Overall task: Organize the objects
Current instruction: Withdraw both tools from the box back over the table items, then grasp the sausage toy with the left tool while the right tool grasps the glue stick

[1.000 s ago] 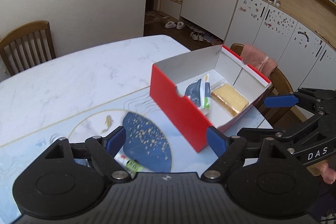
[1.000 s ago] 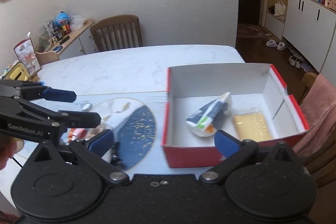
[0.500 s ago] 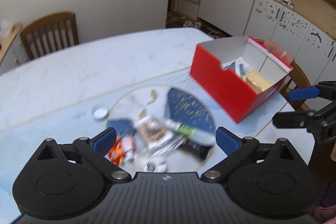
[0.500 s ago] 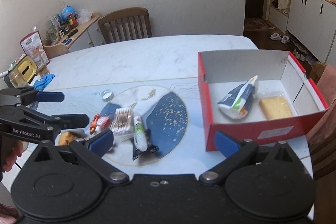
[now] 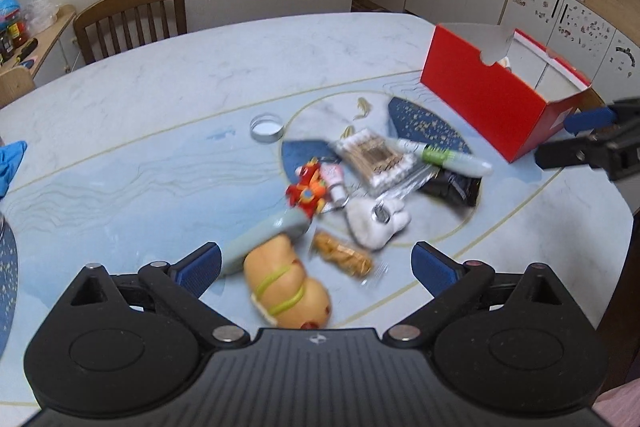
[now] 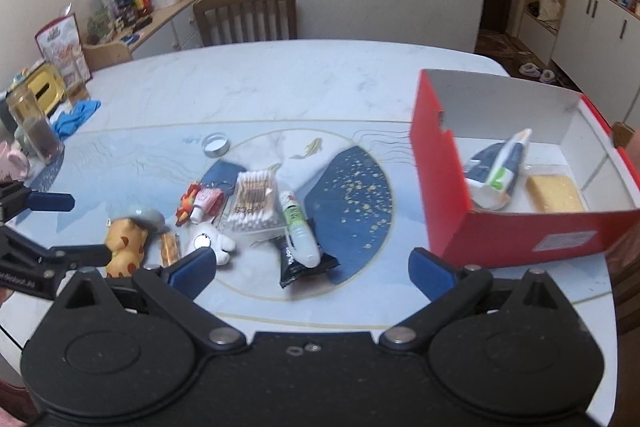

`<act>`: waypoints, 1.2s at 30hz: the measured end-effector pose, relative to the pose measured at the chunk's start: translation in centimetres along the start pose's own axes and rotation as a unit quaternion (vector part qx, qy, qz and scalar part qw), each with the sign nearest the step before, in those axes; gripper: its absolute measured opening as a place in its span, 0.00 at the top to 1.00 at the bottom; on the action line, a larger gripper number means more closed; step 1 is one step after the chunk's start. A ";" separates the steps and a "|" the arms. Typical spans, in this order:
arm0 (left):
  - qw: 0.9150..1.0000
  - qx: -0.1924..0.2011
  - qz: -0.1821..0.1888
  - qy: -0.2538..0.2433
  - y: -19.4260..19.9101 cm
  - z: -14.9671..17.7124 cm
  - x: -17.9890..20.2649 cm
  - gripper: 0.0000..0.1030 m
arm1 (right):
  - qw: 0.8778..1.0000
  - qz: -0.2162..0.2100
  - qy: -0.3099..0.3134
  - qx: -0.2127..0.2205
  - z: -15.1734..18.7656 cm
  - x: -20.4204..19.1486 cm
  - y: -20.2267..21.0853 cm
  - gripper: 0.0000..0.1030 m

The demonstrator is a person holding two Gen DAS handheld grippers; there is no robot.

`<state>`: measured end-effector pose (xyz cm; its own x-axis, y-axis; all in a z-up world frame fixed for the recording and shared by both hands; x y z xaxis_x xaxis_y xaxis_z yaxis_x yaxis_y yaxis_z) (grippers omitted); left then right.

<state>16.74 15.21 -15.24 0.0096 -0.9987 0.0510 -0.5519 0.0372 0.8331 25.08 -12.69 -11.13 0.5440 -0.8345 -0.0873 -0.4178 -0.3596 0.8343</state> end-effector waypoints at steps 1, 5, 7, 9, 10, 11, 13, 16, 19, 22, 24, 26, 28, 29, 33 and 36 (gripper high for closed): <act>1.000 -0.002 -0.001 0.004 -0.2 0.4 -0.3 0.01 | 1.000 0.002 0.005 -0.003 -0.1 -0.3 -0.5 0.00; 1.000 -0.010 0.001 0.026 -1.3 1.4 -1.1 0.01 | 1.000 0.006 0.009 -0.011 -0.7 -0.9 -2.4 0.01; 0.999 -0.013 -0.002 0.034 -1.8 1.8 -1.4 0.01 | 1.000 0.007 0.010 -0.016 -1.0 -0.9 -3.4 0.01; 0.999 -0.020 -0.003 0.041 -2.4 2.1 -1.6 0.01 | 1.000 0.011 0.009 -0.024 -1.4 -0.8 -4.5 0.02; 0.999 -0.022 -0.005 0.043 -2.7 2.3 -1.7 0.01 | 0.999 0.013 0.010 -0.028 -1.5 -0.7 -5.0 0.03; 0.999 -0.025 -0.007 0.046 -3.0 2.4 -1.8 0.01 | 0.999 0.016 0.012 -0.031 -1.7 -0.7 -5.6 0.04; 0.998 -0.028 -0.009 0.050 -3.4 2.7 -1.9 0.01 | 0.999 0.018 0.012 -0.039 -1.9 -0.4 -6.6 0.06; 0.998 -0.032 -0.015 0.052 -4.0 2.9 -1.9 0.01 | 0.998 0.021 0.008 -0.052 -2.2 -0.1 -8.0 0.09; 0.998 -0.034 -0.019 0.052 -4.6 3.2 -1.9 0.01 | 0.998 0.023 0.005 -0.064 -2.2 0.1 -9.1 0.17; 0.998 -0.035 -0.028 0.055 -5.0 3.5 -2.0 0.01 | 0.997 0.025 0.010 -0.076 -2.1 0.0 -10.0 0.19; 0.997 -0.036 -0.035 0.060 -5.2 3.6 -2.1 0.02 | 0.996 0.025 0.021 -0.079 -2.2 -0.3 -10.5 0.21; 0.996 -0.037 -0.039 0.065 -5.3 3.7 -2.1 0.02 | 0.996 0.025 0.030 -0.081 -2.3 -0.6 -10.8 0.24; 0.996 -0.033 -0.039 0.070 -5.3 3.7 -2.2 0.03 | 0.996 0.020 0.036 -0.085 -2.4 -0.8 -11.2 0.30; 0.996 -0.029 -0.040 0.072 -5.2 3.6 -2.2 0.05 | 0.995 0.017 0.038 -0.086 -2.4 -0.9 -11.4 0.31; 0.996 -0.021 -0.038 0.078 -5.1 3.3 -2.0 0.18 | 0.995 0.010 0.041 -0.086 -2.7 -1.0 -11.7 0.41; 0.996 -0.023 -0.037 0.082 -5.2 3.4 -1.9 0.32 | 0.995 -0.001 0.035 -0.089 -2.9 -1.0 -11.9 0.46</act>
Point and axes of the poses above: each gripper's, at about its wrist camera, not at the fingertips, and y roughly against the way its jaws point, x to its right, z to its underside, the point moved 6 cm from there along -y, roughly the way its jaws point, and after that the axes turned 6 degrees about -x, right-handed, at the moved point
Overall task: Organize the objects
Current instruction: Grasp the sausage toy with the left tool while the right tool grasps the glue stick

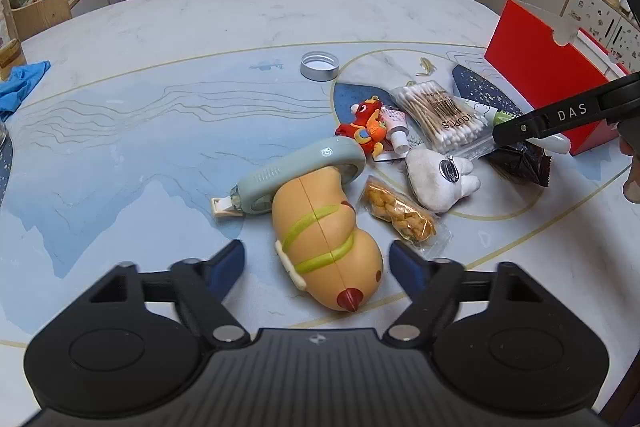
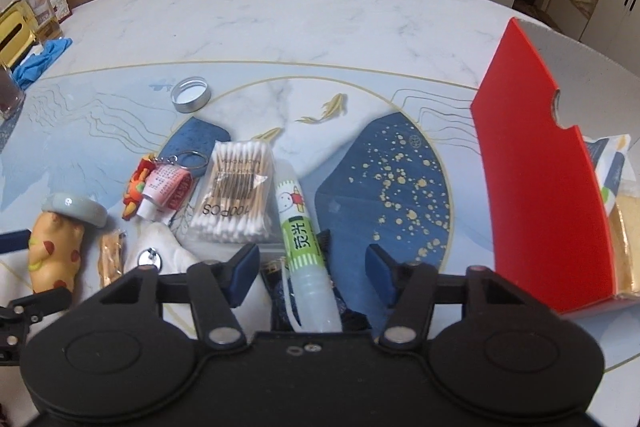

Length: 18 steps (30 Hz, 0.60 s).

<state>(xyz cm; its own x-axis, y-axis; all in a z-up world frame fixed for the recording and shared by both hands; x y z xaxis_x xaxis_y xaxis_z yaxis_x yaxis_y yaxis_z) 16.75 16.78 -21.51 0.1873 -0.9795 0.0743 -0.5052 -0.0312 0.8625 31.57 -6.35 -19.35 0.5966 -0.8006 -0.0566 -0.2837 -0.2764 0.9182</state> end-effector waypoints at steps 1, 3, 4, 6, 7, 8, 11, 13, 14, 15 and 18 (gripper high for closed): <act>1.000 -0.001 0.001 0.002 0.0 0.0 0.0 0.36 | 1.000 -0.001 0.000 0.000 0.0 -0.1 0.0 0.52; 1.000 0.001 0.005 0.006 0.2 0.0 0.1 0.41 | 1.000 -0.010 -0.001 -0.004 -0.1 -0.2 -0.2 0.59; 1.000 0.002 0.007 0.006 0.2 0.0 0.1 0.44 | 1.000 -0.014 -0.003 -0.004 -0.1 -0.2 -0.2 0.61; 1.000 0.003 0.007 0.007 0.3 -0.1 0.1 0.45 | 1.000 -0.018 -0.001 -0.004 -0.2 -0.4 -0.2 0.64; 1.000 0.002 0.007 0.008 0.3 -0.1 0.2 0.45 | 1.000 -0.019 0.000 -0.004 -0.2 -0.4 -0.1 0.65; 1.000 0.001 0.007 0.009 0.3 -0.1 0.1 0.46 | 1.000 -0.018 0.001 -0.004 -0.2 -0.4 -0.1 0.66; 1.000 -0.006 0.006 0.012 0.2 -0.2 0.2 0.47 | 1.000 -0.013 0.001 -0.008 -0.1 -0.4 -0.1 0.69; 1.000 -0.010 0.007 0.013 0.3 -0.2 0.2 0.47 | 1.000 -0.015 -0.004 -0.011 0.0 -0.4 0.0 0.70; 1.000 -0.012 0.008 0.014 0.4 -0.3 0.2 0.48 | 1.000 -0.016 -0.006 -0.012 0.1 -0.4 0.0 0.72; 1.000 -0.012 0.009 0.014 0.5 -0.3 0.3 0.48 | 1.000 -0.016 -0.008 -0.012 0.1 -0.3 0.1 0.77; 1.000 -0.011 0.009 0.010 0.8 -0.4 0.5 0.49 | 1.000 -0.022 -0.019 -0.004 0.0 -0.1 0.4 0.79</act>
Point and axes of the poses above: each gripper's, at about its wrist camera, not at the fingertips, and y roughly against the way its jaws point, x to its right, z to its underside, the point moved 6 cm from there along -y, roughly the way its jaws point, and after that the axes turned 6 degrees about -x, right-handed, at the moved point
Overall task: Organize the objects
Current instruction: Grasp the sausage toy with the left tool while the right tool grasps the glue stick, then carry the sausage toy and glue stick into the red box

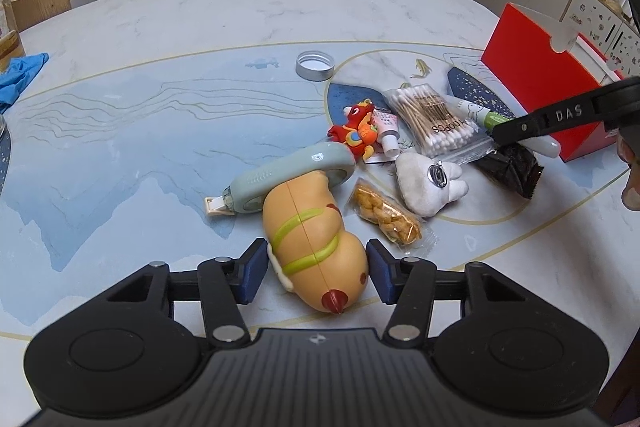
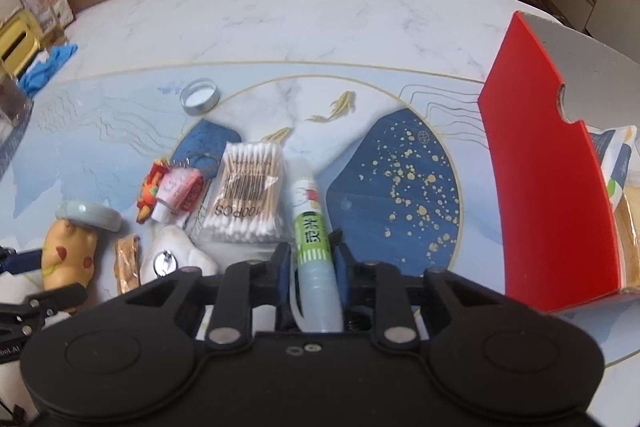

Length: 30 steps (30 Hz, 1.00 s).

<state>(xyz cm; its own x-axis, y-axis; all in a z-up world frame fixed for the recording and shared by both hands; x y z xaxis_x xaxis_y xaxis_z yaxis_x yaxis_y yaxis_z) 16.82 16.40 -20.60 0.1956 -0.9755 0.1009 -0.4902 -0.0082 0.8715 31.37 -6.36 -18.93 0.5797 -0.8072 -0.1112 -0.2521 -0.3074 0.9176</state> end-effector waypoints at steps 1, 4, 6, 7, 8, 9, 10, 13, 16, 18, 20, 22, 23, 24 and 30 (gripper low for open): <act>1.000 0.000 0.001 0.000 0.1 0.0 0.1 0.50 | 1.000 -0.006 -0.006 0.004 0.0 0.1 0.2 0.79; 1.000 0.003 0.010 0.000 0.7 -0.2 0.3 0.51 | 1.000 -0.012 -0.015 0.014 -0.1 0.3 1.1 0.79; 1.000 0.006 0.013 -0.001 1.1 -0.4 0.5 0.51 | 0.999 -0.018 -0.016 0.023 -0.1 0.4 1.9 0.79; 1.000 0.007 0.014 -0.002 1.3 -0.5 0.6 0.52 | 0.999 -0.020 -0.018 0.026 -0.1 0.4 2.3 0.79; 1.000 0.008 0.015 -0.001 1.5 -0.7 0.7 0.52 | 0.999 -0.024 -0.019 0.030 0.0 0.4 2.7 0.79; 1.000 0.009 0.017 0.000 1.8 -0.8 0.8 0.52 | 0.999 -0.027 -0.021 0.035 0.0 0.4 3.3 0.79; 1.000 0.011 0.019 0.000 2.1 -1.0 0.9 0.52 | 0.999 -0.029 -0.022 0.039 0.1 0.4 3.8 0.79; 1.000 0.015 0.024 -0.002 2.9 -1.7 1.3 0.52 | 0.998 -0.036 -0.022 0.056 0.4 0.5 5.5 0.79; 0.999 0.020 0.033 -0.006 3.8 -2.5 1.9 0.52 | 0.997 -0.037 -0.023 0.070 0.6 0.9 7.2 0.79; 0.999 0.027 0.037 -0.012 4.5 -3.2 2.5 0.52 | 0.996 -0.038 -0.023 0.083 0.8 1.2 8.4 0.79; 0.998 0.032 0.041 -0.018 5.1 -4.0 3.3 0.52 | 0.994 -0.039 -0.025 0.096 0.9 1.6 9.6 0.79; 0.998 0.037 0.047 -0.027 5.6 -4.8 4.2 0.52 | 0.993 -0.040 -0.031 0.108 1.0 2.2 10.6 0.79; 0.997 0.039 0.048 -0.034 5.8 -5.2 4.7 0.52 | 0.992 -0.040 -0.035 0.113 1.0 2.5 11.0 0.79; 0.997 0.042 0.050 -0.041 6.1 -5.6 5.3 0.52 | 0.991 -0.041 -0.038 0.119 1.0 2.8 11.5 0.79; 0.992 0.057 0.067 -0.085 7.2 -7.8 9.8 0.52 | 0.986 -0.039 -0.050 0.156 1.0 5.4 14.3 0.79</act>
Point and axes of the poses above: each gripper's, at about its wrist camera, not at the fingertips, and y roughly against the way its jaws point, x to its right, z to its underside, the point moved 6 cm from there along -y, roughly the way its jaws point, and after that the axes turned 6 degrees about -x, right-handed, at the moved point
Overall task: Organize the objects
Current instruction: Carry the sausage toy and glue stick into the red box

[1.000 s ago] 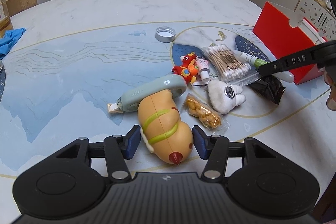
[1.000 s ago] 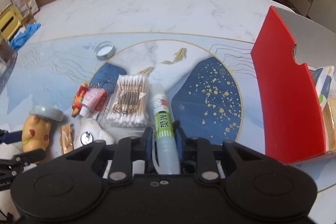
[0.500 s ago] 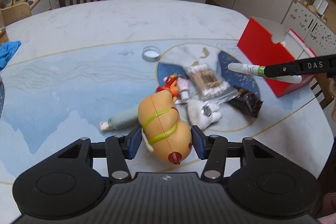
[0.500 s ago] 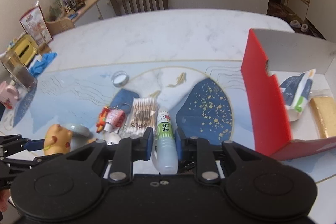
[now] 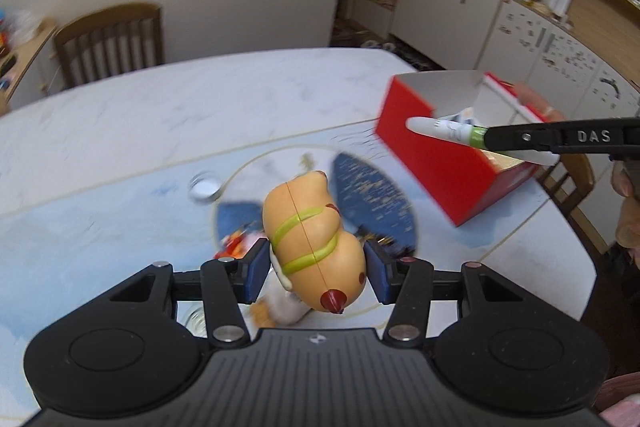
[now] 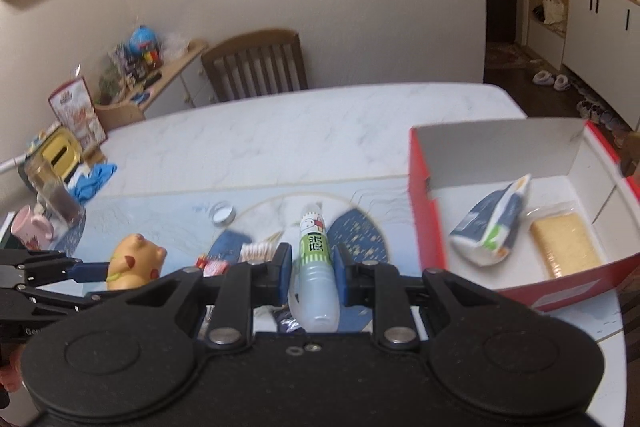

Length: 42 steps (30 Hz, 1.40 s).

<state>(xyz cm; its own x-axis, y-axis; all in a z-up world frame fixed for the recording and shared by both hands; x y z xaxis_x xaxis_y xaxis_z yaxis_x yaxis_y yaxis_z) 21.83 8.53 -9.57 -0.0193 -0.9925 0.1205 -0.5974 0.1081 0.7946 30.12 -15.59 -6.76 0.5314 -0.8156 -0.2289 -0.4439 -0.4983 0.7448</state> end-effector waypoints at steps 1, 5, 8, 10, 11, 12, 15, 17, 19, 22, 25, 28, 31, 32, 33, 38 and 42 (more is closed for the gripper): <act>1.000 0.003 0.002 -0.008 -0.1 -0.5 0.8 0.52 | 1.000 0.000 -0.003 0.005 -0.2 0.5 0.4 0.79; 0.999 0.009 0.012 -0.036 -0.8 -2.4 3.8 0.52 | 1.000 0.003 -0.015 0.020 -0.6 2.5 1.4 0.79; 0.999 0.015 0.015 -0.049 -1.5 -3.8 5.9 0.52 | 0.999 0.006 -0.020 0.028 -0.7 4.2 2.0 0.79; 0.998 0.015 0.018 -0.054 -2.2 -4.7 7.2 0.52 | 0.999 0.010 -0.025 0.034 -0.9 5.5 2.5 0.79; 0.998 0.014 0.020 -0.058 -2.5 -5.1 7.8 0.52 | 0.999 0.013 -0.027 0.036 -1.0 6.1 2.6 0.79; 0.998 0.014 0.021 -0.061 -2.9 -5.5 8.5 0.52 | 0.999 0.014 -0.030 0.037 -1.0 6.9 2.7 0.79; 0.997 0.012 0.026 -0.073 -3.9 -7.0 10.6 0.52 | 0.998 0.021 -0.038 0.041 -1.2 9.1 2.9 0.79; 0.996 0.012 0.028 -0.081 -4.6 -7.8 11.9 0.52 | 0.998 0.024 -0.043 0.042 -1.3 10.7 3.0 0.79; 0.995 0.010 0.031 -0.089 -5.4 -8.6 13.3 0.52 | 0.998 0.030 -0.046 0.043 -1.3 12.1 3.0 0.79; 0.994 0.005 0.036 -0.101 -6.7 -9.6 15.3 0.52 | 0.997 0.035 -0.051 0.043 -1.3 14.2 3.0 0.79; 0.993 -0.001 0.039 -0.115 -8.1 -10.6 17.1 0.52 | 0.997 0.041 -0.056 0.042 -1.3 16.1 2.9 0.79; 0.992 -0.012 0.041 -0.118 -9.7 -11.3 18.6 0.52 | 0.996 0.045 -0.065 0.040 -1.2 17.9 2.7 0.79; 0.991 -0.021 0.044 -0.125 -11.3 -11.9 20.1 0.52 | 0.996 0.050 -0.070 0.039 -1.2 19.6 2.4 0.79; 0.991 -0.024 0.044 -0.127 -11.8 -12.2 20.5 0.52 | 0.995 0.050 -0.072 0.039 -1.1 20.1 2.4 0.79; 0.990 -0.027 0.043 -0.130 -12.3 -12.4 20.9 0.52 | 0.995 0.051 -0.074 0.039 -1.1 20.6 2.3 0.79; 0.989 -0.041 0.027 -0.139 -15.2 -13.7 22.4 0.52 | 0.994 0.064 -0.075 0.037 -1.1 22.9 1.3 0.79; 0.987 -0.055 -0.001 -0.149 -17.8 -14.7 22.6 0.52 | 0.994 0.073 -0.077 0.030 -1.1 24.3 0.1 0.79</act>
<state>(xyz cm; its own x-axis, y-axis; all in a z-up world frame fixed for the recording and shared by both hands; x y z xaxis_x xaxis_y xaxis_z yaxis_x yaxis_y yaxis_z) 43.78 -15.04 -12.23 -0.2630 -0.9636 -0.0477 -0.5071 0.0960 0.8565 43.79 -35.14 -11.58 0.3441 -0.9135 -0.2171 -0.5529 -0.3840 0.7395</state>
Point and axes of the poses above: each gripper's, at about its wrist camera, not at the fingertips, and y roughly against the way its jaws point, x to its right, z to its underside, the point moved 6 cm from there along -y, roughly the way its jaws point, and after that the axes turned 6 degrees about -x, right-handed, at the moved point
